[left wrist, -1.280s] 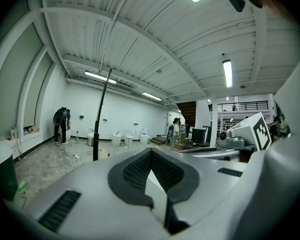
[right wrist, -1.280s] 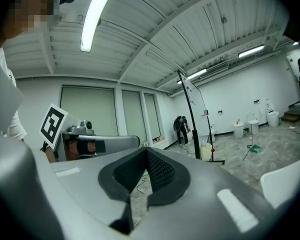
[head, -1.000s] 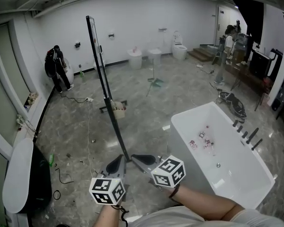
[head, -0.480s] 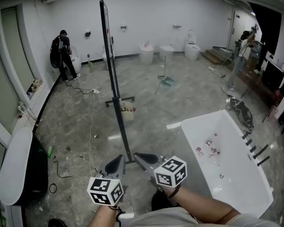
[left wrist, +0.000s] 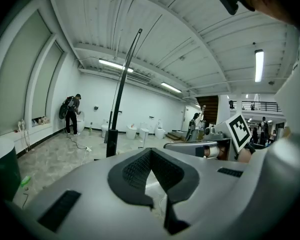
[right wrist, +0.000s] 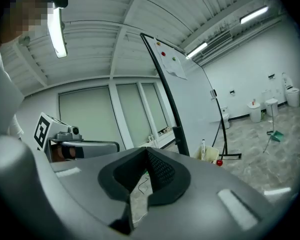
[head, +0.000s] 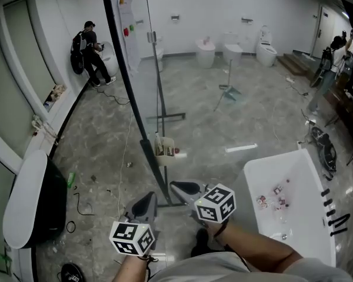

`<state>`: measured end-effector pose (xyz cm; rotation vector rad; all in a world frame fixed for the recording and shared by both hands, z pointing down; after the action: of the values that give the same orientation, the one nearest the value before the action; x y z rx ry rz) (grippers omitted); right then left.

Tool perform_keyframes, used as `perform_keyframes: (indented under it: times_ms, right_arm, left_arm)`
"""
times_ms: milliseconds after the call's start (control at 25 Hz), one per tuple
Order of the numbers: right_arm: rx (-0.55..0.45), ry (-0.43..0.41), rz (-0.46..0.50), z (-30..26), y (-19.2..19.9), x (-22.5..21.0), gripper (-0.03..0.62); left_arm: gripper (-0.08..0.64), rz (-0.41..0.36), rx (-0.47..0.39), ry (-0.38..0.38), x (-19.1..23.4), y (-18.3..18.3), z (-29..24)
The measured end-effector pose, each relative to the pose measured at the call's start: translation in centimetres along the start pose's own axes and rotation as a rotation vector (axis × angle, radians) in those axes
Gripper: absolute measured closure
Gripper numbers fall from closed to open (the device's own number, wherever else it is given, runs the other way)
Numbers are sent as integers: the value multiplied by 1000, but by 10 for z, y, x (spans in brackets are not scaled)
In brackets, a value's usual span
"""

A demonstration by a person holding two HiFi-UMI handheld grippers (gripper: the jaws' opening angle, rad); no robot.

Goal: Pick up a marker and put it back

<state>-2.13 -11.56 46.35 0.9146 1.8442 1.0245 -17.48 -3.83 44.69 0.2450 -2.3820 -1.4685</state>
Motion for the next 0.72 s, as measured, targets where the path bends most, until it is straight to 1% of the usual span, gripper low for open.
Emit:
perform_keyframes:
  times_ms: [200,360,480,560,720]
  right_arm:
    - [67,-73,7,-25,-24,-87,588]
    - [125,-123,-9,-55,-37,-137,588]
    - [165,-127,-19,-76,-46,-165,586]
    - [198,-123,-24,-91,-54,-181,574]
    - [251,-104,-50,-122,-62,-210,550]
  left_arm:
    - [558,55,-3,-56,11,-17,-63]
    - [558,82,0,-102,24,-21,-97]
    - [558,95,-1,-126,35,-21,-114]
    - [558,106,-3,-134,42,-24,-121]
    - [558,134,-6,-132,57,-25,-137]
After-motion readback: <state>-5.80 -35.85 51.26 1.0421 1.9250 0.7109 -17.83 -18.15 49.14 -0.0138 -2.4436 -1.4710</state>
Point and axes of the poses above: the fingertips, and each gripper's own axes: z backward along the fingers, x to its left, y out of its underside, the point moved 8 cm from there along z, backward along the fingers, and after that the axes turned 12 degrees about x, right-handed, at the moved point
